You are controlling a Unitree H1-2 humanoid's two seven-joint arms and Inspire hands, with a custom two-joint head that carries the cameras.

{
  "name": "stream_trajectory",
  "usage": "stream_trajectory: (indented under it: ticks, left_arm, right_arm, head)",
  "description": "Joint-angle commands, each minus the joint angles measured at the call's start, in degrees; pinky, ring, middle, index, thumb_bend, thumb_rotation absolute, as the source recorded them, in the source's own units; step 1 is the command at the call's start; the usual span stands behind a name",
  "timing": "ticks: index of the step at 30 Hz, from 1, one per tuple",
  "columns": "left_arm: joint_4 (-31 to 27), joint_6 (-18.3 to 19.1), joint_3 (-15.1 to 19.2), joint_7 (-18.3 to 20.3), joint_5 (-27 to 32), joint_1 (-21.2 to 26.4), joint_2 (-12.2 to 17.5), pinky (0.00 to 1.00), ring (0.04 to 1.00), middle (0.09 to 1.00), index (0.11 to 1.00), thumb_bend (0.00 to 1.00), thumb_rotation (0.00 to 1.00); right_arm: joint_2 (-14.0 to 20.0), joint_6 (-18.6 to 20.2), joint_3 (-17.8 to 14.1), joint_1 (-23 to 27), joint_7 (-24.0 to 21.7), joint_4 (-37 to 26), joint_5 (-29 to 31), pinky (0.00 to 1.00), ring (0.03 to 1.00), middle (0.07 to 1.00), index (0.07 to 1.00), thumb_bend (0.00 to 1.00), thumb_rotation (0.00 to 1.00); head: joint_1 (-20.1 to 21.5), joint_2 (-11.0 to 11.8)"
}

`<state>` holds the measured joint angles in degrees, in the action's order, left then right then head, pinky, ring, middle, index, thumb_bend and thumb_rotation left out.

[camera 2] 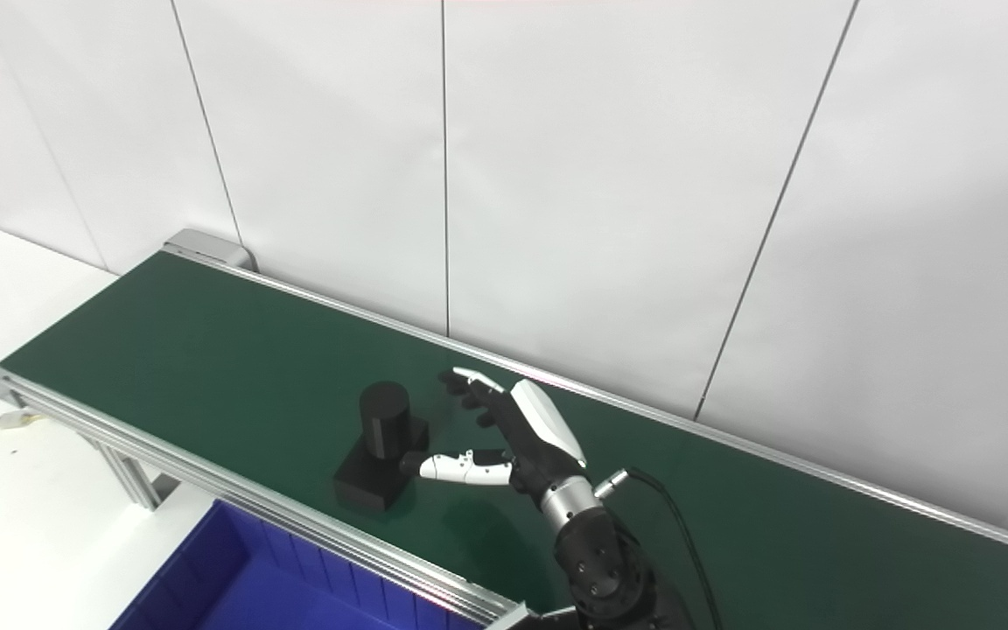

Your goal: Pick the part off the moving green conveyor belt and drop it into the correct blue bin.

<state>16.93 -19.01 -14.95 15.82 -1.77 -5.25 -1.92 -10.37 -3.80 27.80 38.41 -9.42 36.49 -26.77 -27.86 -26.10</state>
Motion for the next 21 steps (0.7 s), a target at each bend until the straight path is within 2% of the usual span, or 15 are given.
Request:
stream_trajectory:
  ticks: [1, 8, 15, 20, 21]
  left_arm:
    - [0.3, -0.1, -0.5, -0.7, -0.4, 1.6, -1.2, 0.62, 0.705, 0.800, 0.848, 0.97, 0.12]
    - [0.1, 0.7, -1.1, -2.0, -2.0, 1.5, -1.8, 0.66, 0.750, 0.834, 0.865, 0.97, 0.09]
    - [0.3, 0.6, -1.7, -1.7, -1.3, 1.5, -2.3, 0.65, 0.750, 0.852, 0.887, 0.97, 0.10]
    - [0.8, 1.0, -2.0, -1.7, -1.1, 1.6, -2.6, 0.65, 0.738, 0.834, 0.875, 0.96, 0.08]
    - [0.9, 1.1, -2.0, -1.6, -0.8, 1.5, -2.7, 0.65, 0.714, 0.816, 0.861, 0.95, 0.04]
  right_arm:
    - [-2.6, -4.3, 0.4, 4.1, 1.7, 1.0, -0.1, 0.75, 0.829, 0.839, 0.850, 0.79, 0.48]
    - [-3.3, -6.0, 1.4, 6.9, 3.3, 8.4, -1.2, 0.77, 0.843, 0.846, 0.850, 0.79, 0.48]
    - [-3.6, -7.6, 1.1, 8.1, 4.4, 12.3, -0.9, 0.75, 0.823, 0.840, 0.839, 0.78, 0.45]
    - [-3.9, -8.2, 1.2, 8.9, 4.7, 14.3, -1.0, 0.74, 0.819, 0.842, 0.840, 0.78, 0.45]
    - [-4.0, -8.3, 1.2, 9.0, 4.7, 14.6, -1.1, 0.74, 0.818, 0.843, 0.841, 0.78, 0.45]
  head:
    - [-0.1, -0.1]
    - [-0.6, -0.3]
    - [-1.1, -0.6]
    - [-1.3, -0.8]
    - [-1.3, -0.8]
